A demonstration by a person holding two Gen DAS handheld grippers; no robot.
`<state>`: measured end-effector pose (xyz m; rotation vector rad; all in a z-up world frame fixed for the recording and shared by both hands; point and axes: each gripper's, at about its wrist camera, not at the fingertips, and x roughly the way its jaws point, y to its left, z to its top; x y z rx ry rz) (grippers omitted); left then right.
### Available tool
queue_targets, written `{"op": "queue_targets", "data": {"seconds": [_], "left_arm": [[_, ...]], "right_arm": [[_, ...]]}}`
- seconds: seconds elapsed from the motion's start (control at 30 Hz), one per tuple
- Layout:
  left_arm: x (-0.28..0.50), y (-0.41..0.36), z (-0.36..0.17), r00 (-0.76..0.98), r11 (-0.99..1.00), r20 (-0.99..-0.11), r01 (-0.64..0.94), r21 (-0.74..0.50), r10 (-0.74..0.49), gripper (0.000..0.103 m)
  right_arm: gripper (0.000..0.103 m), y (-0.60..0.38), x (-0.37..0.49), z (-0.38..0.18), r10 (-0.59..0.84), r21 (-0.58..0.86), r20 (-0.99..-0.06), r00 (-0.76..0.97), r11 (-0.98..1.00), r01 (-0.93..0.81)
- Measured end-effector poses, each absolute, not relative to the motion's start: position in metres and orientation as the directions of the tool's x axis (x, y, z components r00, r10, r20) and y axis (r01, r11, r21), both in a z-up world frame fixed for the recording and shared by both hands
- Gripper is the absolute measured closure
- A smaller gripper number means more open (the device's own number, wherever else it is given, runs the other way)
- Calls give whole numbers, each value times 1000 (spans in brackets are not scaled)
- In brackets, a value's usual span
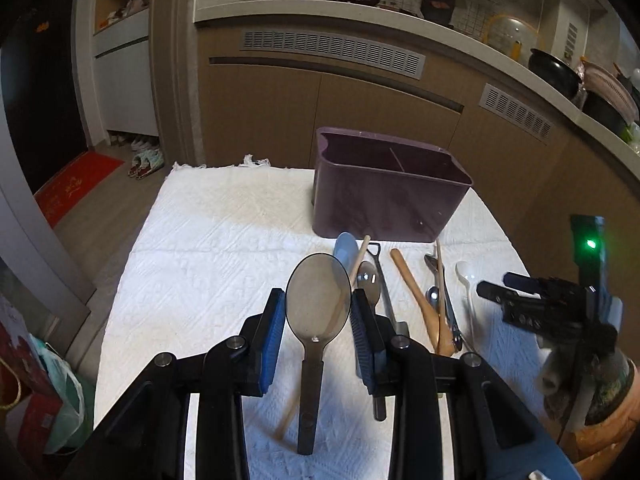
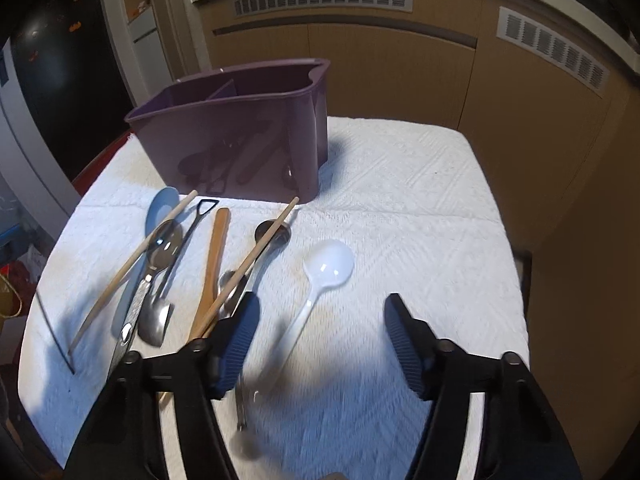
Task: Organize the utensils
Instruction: 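Grasp the white plastic spoon with the right gripper while the left gripper holds the grey spoon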
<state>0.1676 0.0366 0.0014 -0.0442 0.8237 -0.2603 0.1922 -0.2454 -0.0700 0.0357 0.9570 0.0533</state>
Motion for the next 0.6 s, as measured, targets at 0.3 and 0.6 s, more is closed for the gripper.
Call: {"op": "queue_targets", "data": {"seconds": [0.3,0.6], "left_arm": [[175,53,-11,636,962,-722,200,-188,-273,73],[182,49,-24,602,955,-742,211,-208,-295,73]], "right_arm": [[61,-254,246,-94,48,83,-884,465,995,55],[61,-239,257,-98,-50,-33,-891,452,998,46]]}}
